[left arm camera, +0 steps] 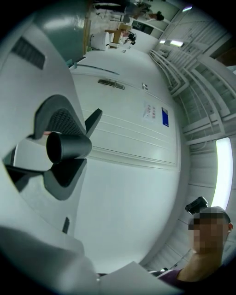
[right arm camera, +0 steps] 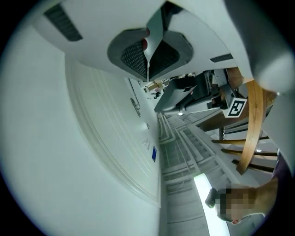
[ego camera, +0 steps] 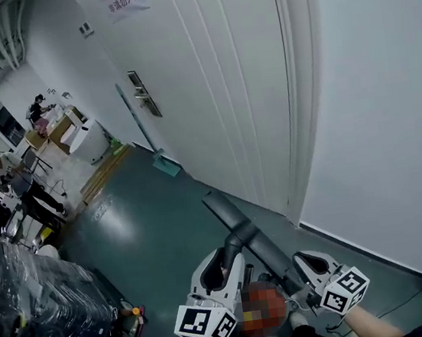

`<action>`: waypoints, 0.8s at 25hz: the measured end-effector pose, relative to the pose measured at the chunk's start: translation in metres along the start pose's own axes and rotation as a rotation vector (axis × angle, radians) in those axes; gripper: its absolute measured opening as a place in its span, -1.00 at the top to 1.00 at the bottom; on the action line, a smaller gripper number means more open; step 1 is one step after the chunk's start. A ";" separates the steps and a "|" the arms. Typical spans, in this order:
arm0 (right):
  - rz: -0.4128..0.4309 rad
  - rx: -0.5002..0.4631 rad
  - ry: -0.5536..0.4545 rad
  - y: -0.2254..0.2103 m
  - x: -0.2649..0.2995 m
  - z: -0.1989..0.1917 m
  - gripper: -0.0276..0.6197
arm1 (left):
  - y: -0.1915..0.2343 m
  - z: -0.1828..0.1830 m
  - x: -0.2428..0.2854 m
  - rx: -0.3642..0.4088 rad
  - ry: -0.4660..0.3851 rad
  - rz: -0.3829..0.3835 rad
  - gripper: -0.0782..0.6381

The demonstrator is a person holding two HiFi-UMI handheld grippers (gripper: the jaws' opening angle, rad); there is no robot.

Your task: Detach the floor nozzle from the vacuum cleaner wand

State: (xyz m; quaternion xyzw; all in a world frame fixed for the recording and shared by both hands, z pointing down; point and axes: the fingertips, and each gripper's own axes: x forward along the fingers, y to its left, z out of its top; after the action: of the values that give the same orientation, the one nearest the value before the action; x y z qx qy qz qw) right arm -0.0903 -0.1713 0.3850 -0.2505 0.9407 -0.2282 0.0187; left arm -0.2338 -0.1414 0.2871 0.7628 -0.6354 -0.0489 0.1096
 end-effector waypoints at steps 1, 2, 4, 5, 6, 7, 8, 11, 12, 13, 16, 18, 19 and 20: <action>-0.005 0.001 -0.018 0.001 -0.005 0.010 0.84 | -0.006 0.010 -0.006 0.008 -0.021 0.003 0.33; -0.006 -0.001 -0.035 0.004 -0.009 0.020 0.86 | -0.011 0.020 -0.013 0.016 -0.041 0.006 0.33; 0.011 -0.013 -0.060 0.013 -0.016 0.035 0.86 | -0.020 0.038 -0.025 0.031 -0.077 0.011 0.33; 0.024 -0.022 -0.073 0.020 -0.018 0.042 0.86 | -0.023 0.046 -0.031 0.038 -0.093 0.014 0.33; 0.037 -0.033 -0.086 0.026 -0.020 0.049 0.86 | -0.027 0.053 -0.037 0.044 -0.108 0.017 0.33; 0.047 -0.045 -0.099 0.031 -0.022 0.056 0.86 | -0.030 0.059 -0.042 0.050 -0.121 0.020 0.33; 0.055 -0.056 -0.113 0.036 -0.024 0.064 0.86 | -0.034 0.066 -0.046 0.055 -0.135 0.021 0.33; 0.068 -0.077 -0.148 0.047 -0.026 0.082 0.86 | -0.043 0.080 -0.058 0.070 -0.166 0.024 0.33; 0.071 -0.078 -0.159 0.049 -0.026 0.086 0.86 | -0.045 0.083 -0.061 0.076 -0.172 0.025 0.34; 0.075 -0.078 -0.168 0.051 -0.026 0.090 0.87 | -0.047 0.085 -0.064 0.081 -0.176 0.026 0.34; 0.088 -0.076 -0.186 0.057 -0.024 0.097 0.87 | -0.049 0.089 -0.071 0.091 -0.181 0.029 0.34; 0.098 -0.076 -0.191 0.059 -0.020 0.099 0.87 | -0.048 0.089 -0.073 0.095 -0.182 0.031 0.34; 0.101 -0.075 -0.193 0.060 -0.019 0.099 0.86 | -0.048 0.089 -0.073 0.097 -0.181 0.032 0.34; 0.103 -0.073 -0.193 0.061 -0.018 0.099 0.87 | -0.048 0.089 -0.073 0.098 -0.180 0.032 0.34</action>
State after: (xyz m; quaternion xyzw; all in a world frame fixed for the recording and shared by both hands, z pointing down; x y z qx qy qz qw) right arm -0.0878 -0.1575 0.2684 -0.2230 0.9539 -0.1671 0.1119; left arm -0.2209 -0.0709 0.1856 0.7494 -0.6566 -0.0843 0.0153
